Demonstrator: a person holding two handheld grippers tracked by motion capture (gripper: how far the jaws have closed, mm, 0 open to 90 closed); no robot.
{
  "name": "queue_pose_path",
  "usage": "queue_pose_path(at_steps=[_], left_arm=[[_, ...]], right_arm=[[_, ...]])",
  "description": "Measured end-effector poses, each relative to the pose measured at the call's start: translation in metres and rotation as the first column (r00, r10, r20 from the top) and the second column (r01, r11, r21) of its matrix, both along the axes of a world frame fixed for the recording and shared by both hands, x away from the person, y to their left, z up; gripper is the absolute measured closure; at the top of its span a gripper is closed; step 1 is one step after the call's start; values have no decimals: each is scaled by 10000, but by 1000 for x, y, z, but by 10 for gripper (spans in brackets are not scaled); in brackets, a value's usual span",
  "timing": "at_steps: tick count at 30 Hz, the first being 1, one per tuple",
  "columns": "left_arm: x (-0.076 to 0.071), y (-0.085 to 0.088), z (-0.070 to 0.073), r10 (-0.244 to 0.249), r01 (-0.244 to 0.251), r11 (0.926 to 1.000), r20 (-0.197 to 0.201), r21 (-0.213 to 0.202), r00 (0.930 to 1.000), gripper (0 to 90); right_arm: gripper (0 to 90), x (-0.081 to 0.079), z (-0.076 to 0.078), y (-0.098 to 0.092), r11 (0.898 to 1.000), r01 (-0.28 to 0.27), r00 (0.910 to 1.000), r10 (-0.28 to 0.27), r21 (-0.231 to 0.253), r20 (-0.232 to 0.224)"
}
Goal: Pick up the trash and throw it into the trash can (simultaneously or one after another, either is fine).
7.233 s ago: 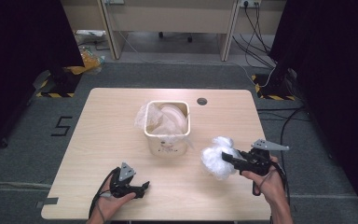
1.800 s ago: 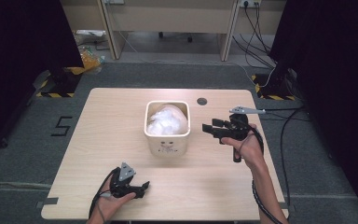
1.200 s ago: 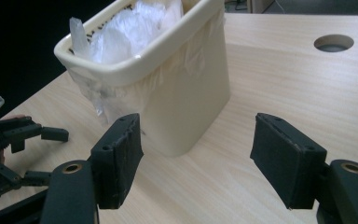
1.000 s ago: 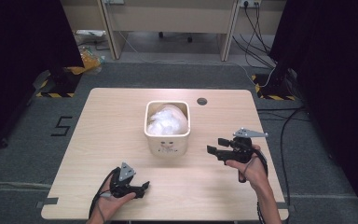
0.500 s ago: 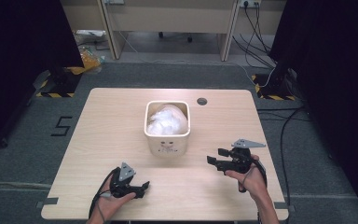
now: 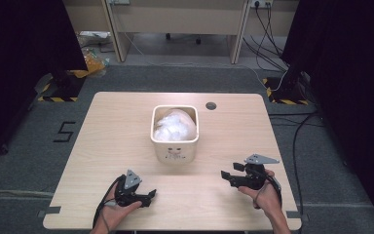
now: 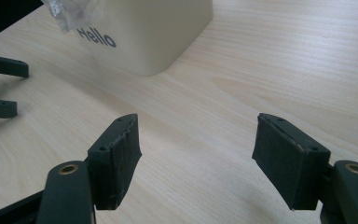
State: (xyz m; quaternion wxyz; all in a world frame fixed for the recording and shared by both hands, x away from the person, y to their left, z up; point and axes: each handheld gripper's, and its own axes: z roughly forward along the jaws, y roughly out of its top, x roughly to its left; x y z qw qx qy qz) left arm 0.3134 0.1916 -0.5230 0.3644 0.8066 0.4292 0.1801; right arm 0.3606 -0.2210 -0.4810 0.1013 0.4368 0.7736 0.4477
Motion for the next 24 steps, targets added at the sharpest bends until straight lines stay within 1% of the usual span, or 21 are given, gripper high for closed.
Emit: queue_pose_path(at_steps=[4,7,12,13,24], left_arm=[[0,0,0,0,0,10000,-1,0,10000,140],[0,0,0,1,-1,10000,0,0,10000,140],[0,0,0,2,-2,10000,0,0,10000,140],[0,0,0,2,-2,10000,1,-1,10000,140],[0,0,0,1,-1,10000,0,-2,10000,140]], right_arm=[[314,-3,-4,-2,9997,116,9999,-115,-213,31],[314,-6,-7,-2,9995,77,10000,-78,-295,-30],[313,-11,-10,-2,9984,53,10000,-50,-570,61],[313,-12,-11,-2,9984,63,10000,-63,-563,6],[311,-23,-15,-5,9982,47,10000,-46,-599,24]])
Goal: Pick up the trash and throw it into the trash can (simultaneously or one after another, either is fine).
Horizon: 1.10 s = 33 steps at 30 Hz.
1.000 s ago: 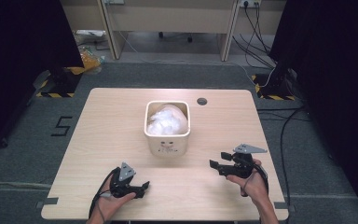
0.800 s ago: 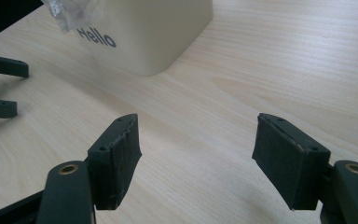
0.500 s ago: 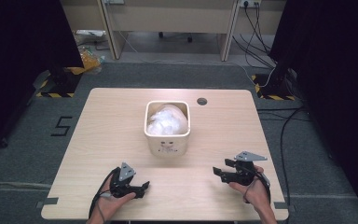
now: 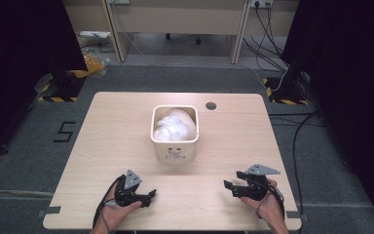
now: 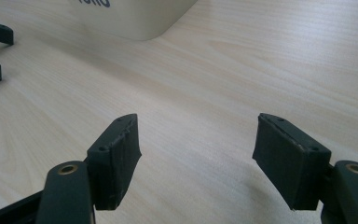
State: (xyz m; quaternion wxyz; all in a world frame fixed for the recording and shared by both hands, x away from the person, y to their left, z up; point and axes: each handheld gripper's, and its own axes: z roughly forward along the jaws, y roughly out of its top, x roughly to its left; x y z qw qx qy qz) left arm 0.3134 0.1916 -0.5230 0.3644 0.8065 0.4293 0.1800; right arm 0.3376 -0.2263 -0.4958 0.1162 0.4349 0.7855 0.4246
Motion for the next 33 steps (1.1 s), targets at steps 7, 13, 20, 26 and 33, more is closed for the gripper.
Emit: queue_pose_path(at_steps=[7,13,20,26,33], left_arm=[[0,0,0,2,-2,10000,0,-2,10000,140],[0,0,0,0,0,10000,0,-1,10000,140],[0,0,0,0,0,10000,0,-1,10000,140],[0,0,0,-2,2,10000,-1,2,10000,140],[0,0,0,-3,3,10000,-3,4,10000,140]], right_arm=[[310,-8,-7,-2,9998,119,9999,-120,-136,-121],[310,-13,-12,0,9994,55,9998,-61,-338,-172],[295,-16,-19,2,9964,90,10000,-92,-839,-15],[211,-18,-21,7,9924,-120,9996,150,-1226,234],[195,-19,-21,10,9888,-160,9995,200,-1482,256]])
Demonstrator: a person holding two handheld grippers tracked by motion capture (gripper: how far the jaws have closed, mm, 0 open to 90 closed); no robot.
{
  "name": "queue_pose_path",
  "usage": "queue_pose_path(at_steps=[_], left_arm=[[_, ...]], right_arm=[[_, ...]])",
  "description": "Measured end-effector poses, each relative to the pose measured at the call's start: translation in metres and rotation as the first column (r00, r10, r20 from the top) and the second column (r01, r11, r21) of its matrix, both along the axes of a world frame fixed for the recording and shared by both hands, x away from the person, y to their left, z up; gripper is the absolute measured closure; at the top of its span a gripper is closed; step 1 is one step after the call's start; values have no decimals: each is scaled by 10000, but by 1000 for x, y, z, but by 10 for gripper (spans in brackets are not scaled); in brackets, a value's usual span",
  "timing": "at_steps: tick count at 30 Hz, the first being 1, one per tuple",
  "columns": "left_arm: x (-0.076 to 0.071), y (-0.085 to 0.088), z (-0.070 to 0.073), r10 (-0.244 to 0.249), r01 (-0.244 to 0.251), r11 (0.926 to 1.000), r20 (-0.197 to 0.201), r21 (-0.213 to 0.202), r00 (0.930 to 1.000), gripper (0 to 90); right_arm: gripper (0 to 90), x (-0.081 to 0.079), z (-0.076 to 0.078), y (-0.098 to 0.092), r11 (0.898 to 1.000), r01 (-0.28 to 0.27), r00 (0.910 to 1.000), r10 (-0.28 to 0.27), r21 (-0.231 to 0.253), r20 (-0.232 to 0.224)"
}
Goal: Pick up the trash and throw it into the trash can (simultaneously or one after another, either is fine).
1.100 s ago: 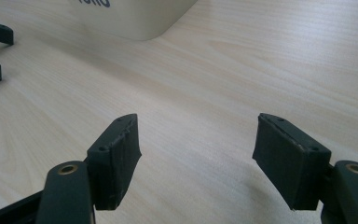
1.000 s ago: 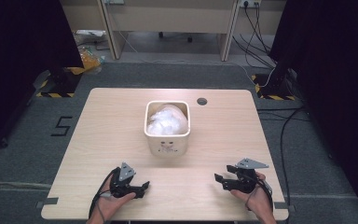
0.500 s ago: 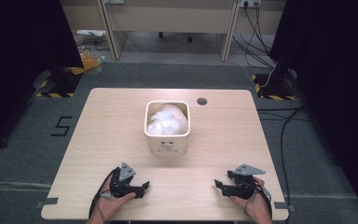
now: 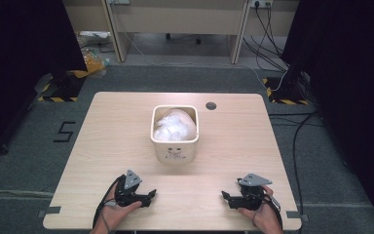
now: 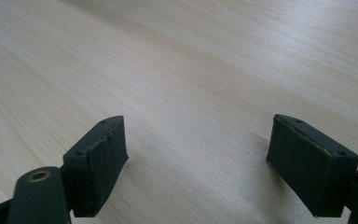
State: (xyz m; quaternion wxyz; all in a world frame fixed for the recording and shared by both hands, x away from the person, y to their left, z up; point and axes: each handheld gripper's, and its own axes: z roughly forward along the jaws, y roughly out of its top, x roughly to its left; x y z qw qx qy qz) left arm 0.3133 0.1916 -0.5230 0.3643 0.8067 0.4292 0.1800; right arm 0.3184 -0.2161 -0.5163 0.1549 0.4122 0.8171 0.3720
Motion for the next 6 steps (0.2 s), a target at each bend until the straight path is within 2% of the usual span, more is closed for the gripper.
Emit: queue_pose_path(at_steps=[6], left_arm=[[0,0,0,0,0,10000,2,2,10000,140]], right_arm=[[191,0,0,1,10000,-1,10000,1,-72,43]])
